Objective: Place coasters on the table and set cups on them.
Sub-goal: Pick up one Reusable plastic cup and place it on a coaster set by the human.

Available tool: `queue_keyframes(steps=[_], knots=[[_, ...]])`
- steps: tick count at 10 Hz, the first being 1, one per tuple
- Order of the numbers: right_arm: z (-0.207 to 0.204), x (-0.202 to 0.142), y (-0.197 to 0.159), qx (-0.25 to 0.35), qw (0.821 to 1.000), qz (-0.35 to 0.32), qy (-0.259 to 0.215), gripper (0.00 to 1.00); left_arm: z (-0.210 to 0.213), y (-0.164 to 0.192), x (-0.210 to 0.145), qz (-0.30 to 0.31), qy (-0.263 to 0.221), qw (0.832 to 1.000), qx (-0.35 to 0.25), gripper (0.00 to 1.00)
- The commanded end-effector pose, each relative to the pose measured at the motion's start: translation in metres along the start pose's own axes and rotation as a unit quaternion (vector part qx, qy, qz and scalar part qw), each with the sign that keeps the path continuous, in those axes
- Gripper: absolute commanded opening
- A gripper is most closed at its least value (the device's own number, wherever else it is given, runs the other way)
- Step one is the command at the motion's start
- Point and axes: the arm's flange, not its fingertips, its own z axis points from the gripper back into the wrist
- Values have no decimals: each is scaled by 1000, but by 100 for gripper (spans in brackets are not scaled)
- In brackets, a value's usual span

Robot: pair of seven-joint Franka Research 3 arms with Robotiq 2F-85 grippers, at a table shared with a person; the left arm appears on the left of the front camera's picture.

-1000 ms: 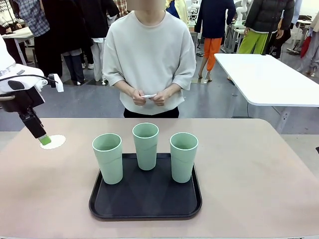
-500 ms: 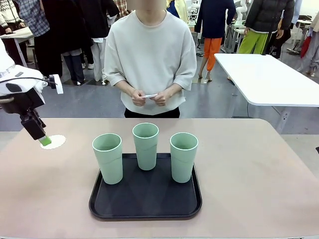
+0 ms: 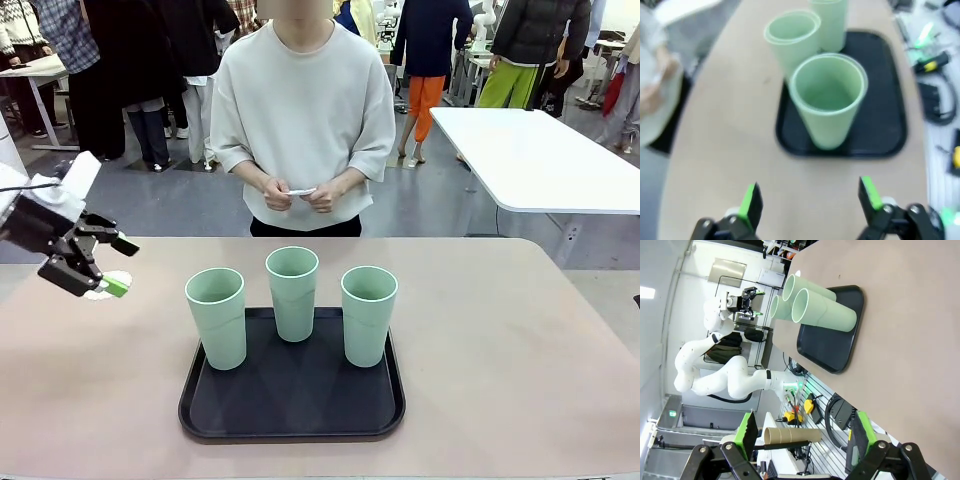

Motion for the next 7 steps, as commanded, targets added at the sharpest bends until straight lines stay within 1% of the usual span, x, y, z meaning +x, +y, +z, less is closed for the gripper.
queue_keyframes(steps=[1,3,5,7], knots=[[1,0,2,7,1000,6,-3,100,-21,20,-30,20,-41,994,-95,100],[1,0,2,7,1000,6,-3,100,-35,34,-34,16,-43,990,-135,100],[1,0,2,7,1000,6,-3,100,-46,33,-40,0,-70,991,-116,100],[1,0,2,7,1000,6,-3,100,-49,34,-38,-7,-80,989,-121,100]])
